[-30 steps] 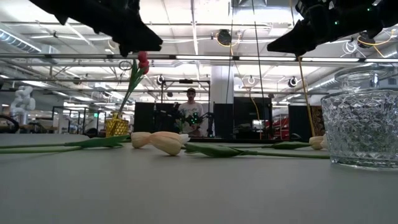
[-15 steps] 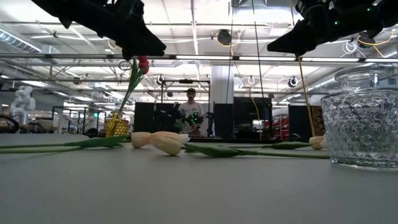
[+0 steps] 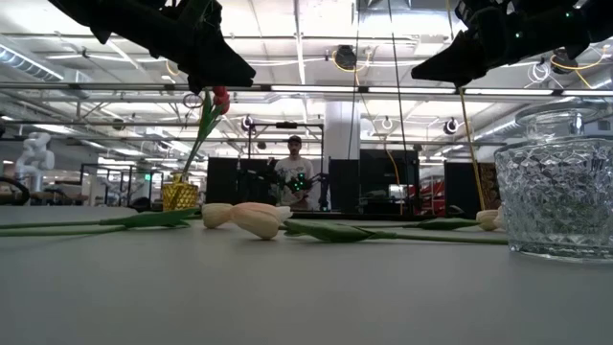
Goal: Sort flowers into vase by color
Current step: Put the top yellow tulip into the blue vase
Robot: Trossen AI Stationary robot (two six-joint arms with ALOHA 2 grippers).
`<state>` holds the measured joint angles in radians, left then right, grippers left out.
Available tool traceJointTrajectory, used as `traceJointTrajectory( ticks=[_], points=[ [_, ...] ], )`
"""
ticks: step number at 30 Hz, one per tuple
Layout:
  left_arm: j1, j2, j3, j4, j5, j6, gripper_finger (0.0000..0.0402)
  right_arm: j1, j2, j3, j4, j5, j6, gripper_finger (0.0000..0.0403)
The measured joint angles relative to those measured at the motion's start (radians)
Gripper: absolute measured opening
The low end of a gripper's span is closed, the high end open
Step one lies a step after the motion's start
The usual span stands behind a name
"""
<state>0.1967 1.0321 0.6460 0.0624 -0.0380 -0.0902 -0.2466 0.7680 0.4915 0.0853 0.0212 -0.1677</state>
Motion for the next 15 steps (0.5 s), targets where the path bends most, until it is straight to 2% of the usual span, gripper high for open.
traceJointTrajectory(
  ticks=[15],
  points=[
    [0.000, 0.000, 0.000, 0.000, 0.000, -0.001, 0.0144, 0.000, 0.000, 0.000, 0.000, 0.000, 0.016, 0.0086]
  ],
)
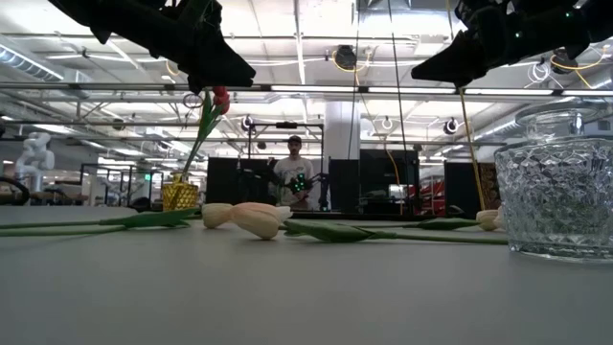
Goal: Sort flowers into vase by color
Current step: Put the top yellow tulip into the blue vase
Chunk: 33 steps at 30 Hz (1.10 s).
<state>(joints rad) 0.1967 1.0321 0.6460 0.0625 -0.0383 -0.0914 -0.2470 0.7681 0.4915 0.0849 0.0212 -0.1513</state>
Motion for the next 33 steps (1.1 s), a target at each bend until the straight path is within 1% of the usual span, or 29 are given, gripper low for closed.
traceJointTrajectory(
  ticks=[29, 33],
  points=[
    [-0.001, 0.000, 0.000, 0.005, 0.000, -0.007, 0.0144, 0.000, 0.000, 0.000, 0.000, 0.000, 0.031, 0.0086],
    [-0.022, 0.000, 0.000, 0.022, 0.050, -0.008, 0.0144, 0.000, 0.000, 0.000, -0.001, 0.000, 0.032, 0.0086]
  ],
)
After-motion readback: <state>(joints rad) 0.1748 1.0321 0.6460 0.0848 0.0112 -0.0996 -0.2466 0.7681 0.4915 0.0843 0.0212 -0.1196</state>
